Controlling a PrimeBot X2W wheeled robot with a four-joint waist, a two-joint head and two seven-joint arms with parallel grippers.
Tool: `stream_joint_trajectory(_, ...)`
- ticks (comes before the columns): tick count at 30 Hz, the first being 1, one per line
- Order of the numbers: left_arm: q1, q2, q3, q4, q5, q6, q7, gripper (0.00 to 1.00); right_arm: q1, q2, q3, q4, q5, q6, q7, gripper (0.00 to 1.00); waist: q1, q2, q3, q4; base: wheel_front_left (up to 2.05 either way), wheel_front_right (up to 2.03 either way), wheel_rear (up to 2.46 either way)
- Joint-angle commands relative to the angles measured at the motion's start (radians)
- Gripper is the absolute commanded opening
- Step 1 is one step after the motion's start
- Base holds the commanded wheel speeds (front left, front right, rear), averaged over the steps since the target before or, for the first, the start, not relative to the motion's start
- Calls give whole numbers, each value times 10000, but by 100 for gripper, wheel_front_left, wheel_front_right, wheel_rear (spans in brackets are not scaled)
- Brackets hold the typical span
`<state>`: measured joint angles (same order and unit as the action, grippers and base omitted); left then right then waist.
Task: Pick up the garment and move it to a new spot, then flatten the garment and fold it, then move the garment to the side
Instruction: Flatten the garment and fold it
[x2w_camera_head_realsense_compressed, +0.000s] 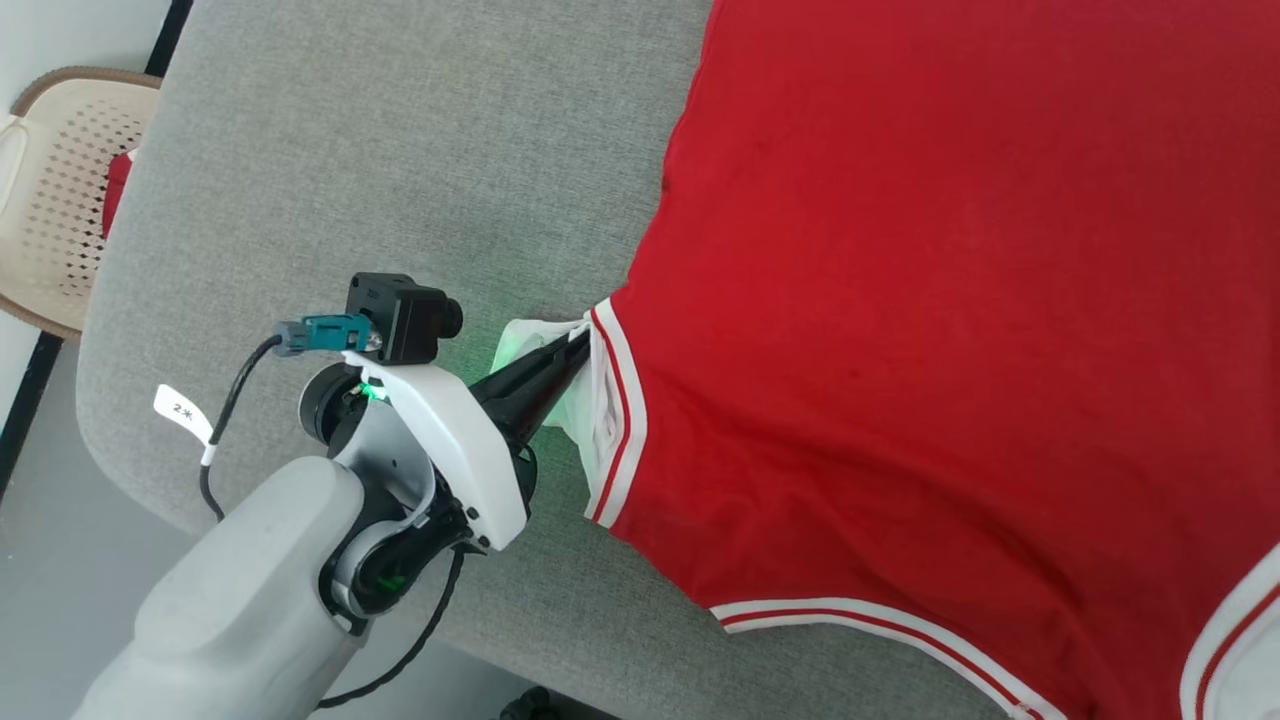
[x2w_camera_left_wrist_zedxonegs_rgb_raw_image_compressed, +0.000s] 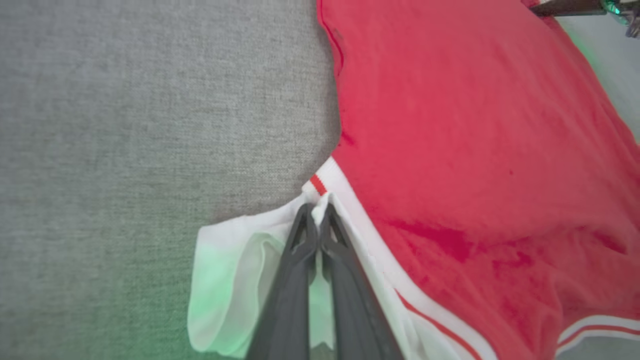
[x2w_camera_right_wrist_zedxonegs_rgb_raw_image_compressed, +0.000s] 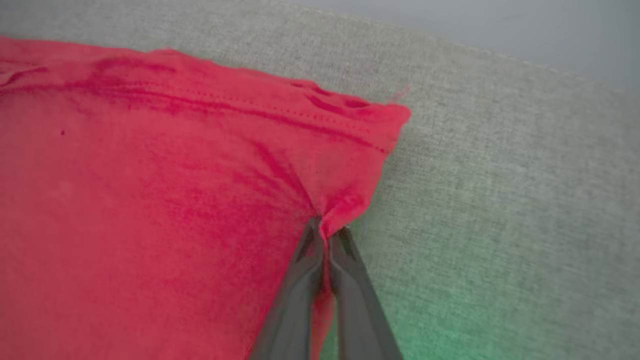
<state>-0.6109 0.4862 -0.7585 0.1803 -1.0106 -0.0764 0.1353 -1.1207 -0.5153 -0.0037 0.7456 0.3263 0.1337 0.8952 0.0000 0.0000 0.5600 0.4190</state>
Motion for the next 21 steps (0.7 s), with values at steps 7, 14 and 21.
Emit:
stream_joint_trajectory(7,240,526,333,132,-207,140,-186,0,885,-139,1143,-700,1200,-40,513,0,0,0,-391,-791,0,0,0)
stream_joint_trajectory(14,719,1247,692,-121,-360,520,-167,0,2163,-805,2244,-3039,3001,-42,863,0,0,0,-965,-1800,0,0,0)
stream_joint_trajectory(21,1176,1724,909,-425,-579,866,-81,0,4346,-1231,2472,-5538,4355,-40,1245,0,0,0,-1563,-2478,0,0,0)
